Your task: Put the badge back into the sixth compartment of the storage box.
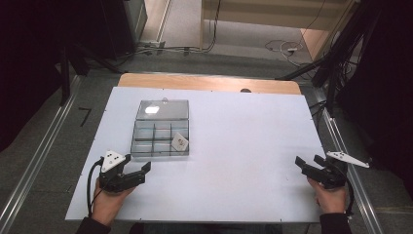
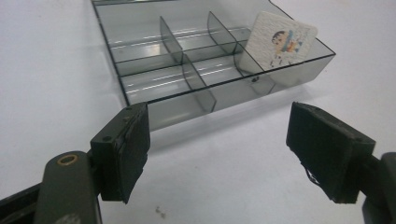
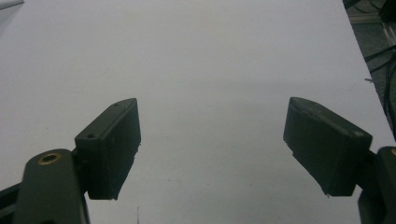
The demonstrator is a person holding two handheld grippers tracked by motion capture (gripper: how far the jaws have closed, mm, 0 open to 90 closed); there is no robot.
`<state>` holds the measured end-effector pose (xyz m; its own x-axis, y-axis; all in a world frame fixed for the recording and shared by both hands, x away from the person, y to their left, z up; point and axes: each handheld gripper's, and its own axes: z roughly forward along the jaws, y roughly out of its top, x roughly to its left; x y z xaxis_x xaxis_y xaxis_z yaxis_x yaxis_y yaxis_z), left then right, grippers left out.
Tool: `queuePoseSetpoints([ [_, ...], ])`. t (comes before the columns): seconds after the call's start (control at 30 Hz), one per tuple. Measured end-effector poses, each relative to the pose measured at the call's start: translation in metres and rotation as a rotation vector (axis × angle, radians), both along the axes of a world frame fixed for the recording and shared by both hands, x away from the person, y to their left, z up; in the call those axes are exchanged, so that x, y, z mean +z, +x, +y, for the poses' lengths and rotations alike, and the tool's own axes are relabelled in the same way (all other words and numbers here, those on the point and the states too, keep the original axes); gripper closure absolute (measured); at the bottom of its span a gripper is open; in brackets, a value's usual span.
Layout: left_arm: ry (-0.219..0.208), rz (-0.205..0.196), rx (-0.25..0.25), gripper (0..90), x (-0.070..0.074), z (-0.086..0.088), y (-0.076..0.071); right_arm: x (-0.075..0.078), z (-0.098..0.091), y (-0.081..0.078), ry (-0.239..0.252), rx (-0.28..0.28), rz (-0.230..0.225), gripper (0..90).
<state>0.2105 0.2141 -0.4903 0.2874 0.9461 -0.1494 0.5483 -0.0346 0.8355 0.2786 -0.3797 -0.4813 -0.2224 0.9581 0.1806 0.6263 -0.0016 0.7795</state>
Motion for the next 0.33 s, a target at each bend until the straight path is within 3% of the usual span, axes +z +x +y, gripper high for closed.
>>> queuePoseSetpoints([
  [0.2,-0.002,0.003,0.032,22.0,0.001,0.010,-0.001,-0.002,-0.008,-0.004,-0.001,-0.024,0.005,17.3],
  [0.33,0.015,-0.026,0.043,22.0,0.006,0.010,0.001,-0.003,-0.011,-0.006,0.006,-0.036,0.007,17.3],
])
